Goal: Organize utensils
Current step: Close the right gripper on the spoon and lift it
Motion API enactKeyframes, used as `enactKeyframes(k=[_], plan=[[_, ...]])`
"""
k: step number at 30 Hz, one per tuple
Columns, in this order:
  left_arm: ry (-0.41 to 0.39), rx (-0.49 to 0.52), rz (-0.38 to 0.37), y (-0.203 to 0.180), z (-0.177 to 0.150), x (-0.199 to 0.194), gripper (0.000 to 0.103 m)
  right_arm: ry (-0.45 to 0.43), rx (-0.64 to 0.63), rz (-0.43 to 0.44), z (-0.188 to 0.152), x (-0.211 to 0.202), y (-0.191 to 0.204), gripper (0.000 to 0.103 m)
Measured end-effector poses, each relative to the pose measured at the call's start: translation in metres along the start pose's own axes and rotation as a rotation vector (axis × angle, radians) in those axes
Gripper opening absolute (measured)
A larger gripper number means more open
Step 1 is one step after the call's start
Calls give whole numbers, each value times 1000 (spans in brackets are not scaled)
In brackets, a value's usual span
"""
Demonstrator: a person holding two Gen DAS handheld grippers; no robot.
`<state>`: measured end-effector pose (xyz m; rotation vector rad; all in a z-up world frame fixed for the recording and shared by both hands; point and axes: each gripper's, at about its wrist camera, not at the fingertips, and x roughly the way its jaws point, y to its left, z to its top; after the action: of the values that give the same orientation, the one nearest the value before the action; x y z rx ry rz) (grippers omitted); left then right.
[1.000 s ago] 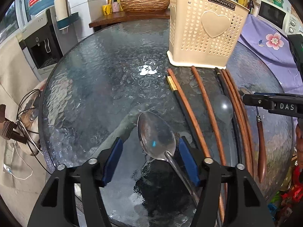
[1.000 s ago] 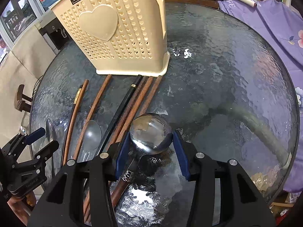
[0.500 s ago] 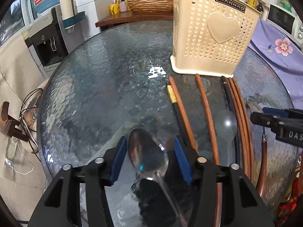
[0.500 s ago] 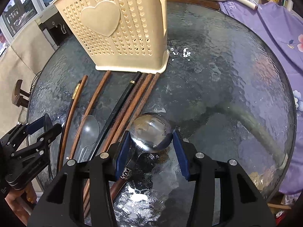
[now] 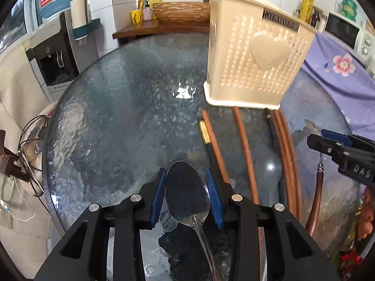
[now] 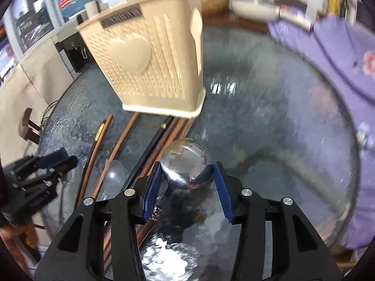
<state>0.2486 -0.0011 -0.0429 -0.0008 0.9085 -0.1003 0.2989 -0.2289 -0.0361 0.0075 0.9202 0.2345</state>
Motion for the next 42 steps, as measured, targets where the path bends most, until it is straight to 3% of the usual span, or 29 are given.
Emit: enactKeyframes(k=[8, 15, 29, 30, 31, 32, 37, 42], plan=[[-124, -8, -40, 2, 8, -32, 34, -260, -161, -143, -5, -49, 21, 46], [-212, 4, -45, -3, 16, -60, 34, -364, -210, -198, -11, -77, 25, 46], [-284, 14, -75, -2, 34, -93, 34, -406, -241, -153, -7, -99, 39, 46], [-288, 15, -76, -1, 35, -95, 34, -408, -237, -150, -6, -100, 38, 43], [-296, 19, -74, -1, 37, -97, 34, -409, -238, -147, -5, -101, 39, 30], [-302, 23, -71, -1, 39, -99, 34, -406, -242, -139, -3, -101, 39, 8], [-324, 35, -70, -5, 46, -106, 34, -389, -266, -141, 2, -96, 44, 8], [-309, 29, -69, -3, 43, -100, 34, -319, -180, -78, 9, -83, 30, 9]])
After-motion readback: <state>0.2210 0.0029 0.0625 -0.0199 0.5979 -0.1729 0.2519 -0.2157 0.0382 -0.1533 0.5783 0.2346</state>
